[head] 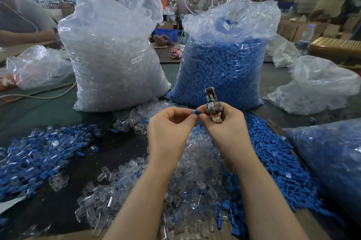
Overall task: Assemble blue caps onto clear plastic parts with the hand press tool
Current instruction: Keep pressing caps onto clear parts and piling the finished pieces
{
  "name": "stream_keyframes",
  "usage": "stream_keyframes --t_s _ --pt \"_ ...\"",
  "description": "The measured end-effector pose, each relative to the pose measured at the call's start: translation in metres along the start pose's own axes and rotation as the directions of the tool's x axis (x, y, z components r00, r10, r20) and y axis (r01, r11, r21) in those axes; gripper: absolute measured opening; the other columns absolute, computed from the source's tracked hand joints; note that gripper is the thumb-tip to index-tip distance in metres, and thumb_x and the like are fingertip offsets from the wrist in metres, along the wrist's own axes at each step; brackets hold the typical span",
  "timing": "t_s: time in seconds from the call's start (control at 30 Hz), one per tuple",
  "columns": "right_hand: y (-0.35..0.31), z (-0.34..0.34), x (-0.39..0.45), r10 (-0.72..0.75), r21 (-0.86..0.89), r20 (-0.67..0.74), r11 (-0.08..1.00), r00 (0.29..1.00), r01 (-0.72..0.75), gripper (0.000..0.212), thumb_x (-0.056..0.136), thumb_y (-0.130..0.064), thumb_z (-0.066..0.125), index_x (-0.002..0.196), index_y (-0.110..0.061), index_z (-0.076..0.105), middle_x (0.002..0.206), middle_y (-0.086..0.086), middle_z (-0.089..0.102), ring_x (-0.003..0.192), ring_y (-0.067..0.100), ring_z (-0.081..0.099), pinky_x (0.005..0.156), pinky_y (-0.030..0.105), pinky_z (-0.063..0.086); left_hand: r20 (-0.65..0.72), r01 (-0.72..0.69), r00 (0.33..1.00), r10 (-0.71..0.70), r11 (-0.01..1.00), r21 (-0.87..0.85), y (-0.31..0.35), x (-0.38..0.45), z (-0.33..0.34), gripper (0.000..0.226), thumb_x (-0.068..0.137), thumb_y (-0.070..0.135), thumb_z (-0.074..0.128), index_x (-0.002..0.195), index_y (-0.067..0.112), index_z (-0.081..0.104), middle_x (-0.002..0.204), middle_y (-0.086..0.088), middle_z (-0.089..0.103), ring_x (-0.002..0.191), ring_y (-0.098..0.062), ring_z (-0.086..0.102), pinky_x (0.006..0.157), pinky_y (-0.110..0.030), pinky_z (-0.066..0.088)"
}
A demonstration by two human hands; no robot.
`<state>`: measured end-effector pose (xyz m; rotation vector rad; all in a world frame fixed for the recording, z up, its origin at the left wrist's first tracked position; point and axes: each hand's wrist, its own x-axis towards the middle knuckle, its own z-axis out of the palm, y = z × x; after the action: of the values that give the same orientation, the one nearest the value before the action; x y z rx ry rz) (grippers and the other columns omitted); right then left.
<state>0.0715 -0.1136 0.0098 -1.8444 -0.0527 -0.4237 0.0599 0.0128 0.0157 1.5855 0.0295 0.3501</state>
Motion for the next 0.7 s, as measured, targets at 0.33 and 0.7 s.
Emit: stream_keyframes --t_s 0.33,0.7 --pt "0.001 -0.007 0.001 -0.011 -0.052 0.105 0.998 0.994 0.016 0.016 0.087 -0.012 0.067 0.084 -0.028 0.07 0.081 -0.008 0.073 0.078 0.012 0.069 0.072 0.034 0.057 -0.02 -0.016 1.0 0.015 1.0 -0.014 -0.004 0.004 -0.003 0.01 0.084 0.005 0.073 0.08 0.014 0.072 0.069 0.003 0.074 0.066 -0.007 0.071 0.063 -0.016 0.055" --pt "0.005 -0.006 -0.001 -0.006 -0.252 0.243 0.965 0.97 0.069 0.013 0.086 -0.023 0.067 0.086 -0.011 0.061 0.068 0.004 0.061 0.059 0.012 0.05 0.061 0.042 0.045 0.097 -0.067 0.992 0.078 0.991 -0.113 -0.002 0.007 -0.007 0.015 0.086 -0.002 0.069 0.081 0.012 0.07 0.074 -0.003 0.074 0.071 -0.012 0.072 0.066 -0.018 0.055"
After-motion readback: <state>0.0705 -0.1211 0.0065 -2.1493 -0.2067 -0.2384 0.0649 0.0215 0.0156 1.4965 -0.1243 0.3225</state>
